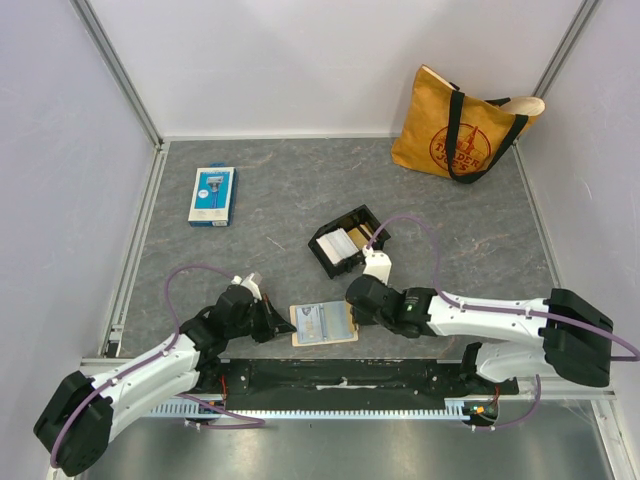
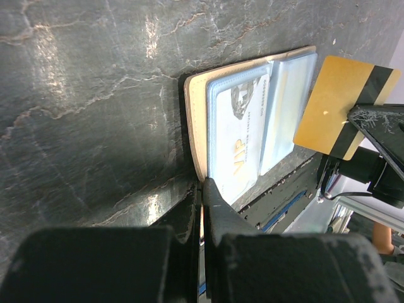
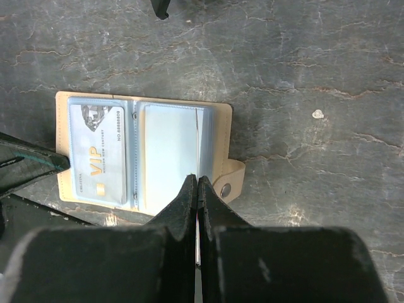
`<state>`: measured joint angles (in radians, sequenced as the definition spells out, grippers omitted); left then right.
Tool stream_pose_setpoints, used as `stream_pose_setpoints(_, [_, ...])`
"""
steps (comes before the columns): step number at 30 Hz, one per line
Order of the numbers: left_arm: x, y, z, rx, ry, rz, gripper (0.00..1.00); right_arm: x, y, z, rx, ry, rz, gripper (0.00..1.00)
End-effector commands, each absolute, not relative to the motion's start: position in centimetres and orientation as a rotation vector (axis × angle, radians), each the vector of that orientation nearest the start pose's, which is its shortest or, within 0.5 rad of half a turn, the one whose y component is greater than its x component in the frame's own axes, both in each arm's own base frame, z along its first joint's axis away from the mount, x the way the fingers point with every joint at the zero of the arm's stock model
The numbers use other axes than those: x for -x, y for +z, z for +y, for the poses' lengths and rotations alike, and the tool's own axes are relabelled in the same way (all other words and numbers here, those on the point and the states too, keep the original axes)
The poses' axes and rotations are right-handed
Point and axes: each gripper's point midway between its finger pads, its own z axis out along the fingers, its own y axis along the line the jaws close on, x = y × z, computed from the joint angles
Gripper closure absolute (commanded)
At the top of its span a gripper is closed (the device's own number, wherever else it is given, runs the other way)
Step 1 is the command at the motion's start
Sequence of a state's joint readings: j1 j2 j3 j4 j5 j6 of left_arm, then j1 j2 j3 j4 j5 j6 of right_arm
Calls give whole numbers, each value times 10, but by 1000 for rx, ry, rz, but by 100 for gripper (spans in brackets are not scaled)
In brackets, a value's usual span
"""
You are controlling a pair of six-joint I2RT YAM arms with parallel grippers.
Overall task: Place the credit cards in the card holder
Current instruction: Insert the credit card into the card holder.
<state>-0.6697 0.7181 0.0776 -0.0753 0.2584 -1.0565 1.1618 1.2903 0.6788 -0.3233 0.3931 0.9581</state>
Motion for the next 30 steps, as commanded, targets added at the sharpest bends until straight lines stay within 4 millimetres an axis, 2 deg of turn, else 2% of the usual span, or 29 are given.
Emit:
stream_pose_setpoints(1, [-126, 24, -197, 288, -1078, 2504, 98, -154, 69, 269, 60, 508, 2457, 100])
stream_pose_setpoints(16, [-125, 25, -199, 275, -1092, 2505, 98, -149, 50, 262, 76, 463, 2517, 100])
stream_pose_setpoints(22, [-124, 24, -200, 265, -1101, 2511, 98, -144, 36, 273, 92, 487, 2558, 100])
stream_pose_setpoints(30, [-124, 22, -201, 269, -1103, 2514, 98, -145, 35, 297, 117, 576, 2569, 100])
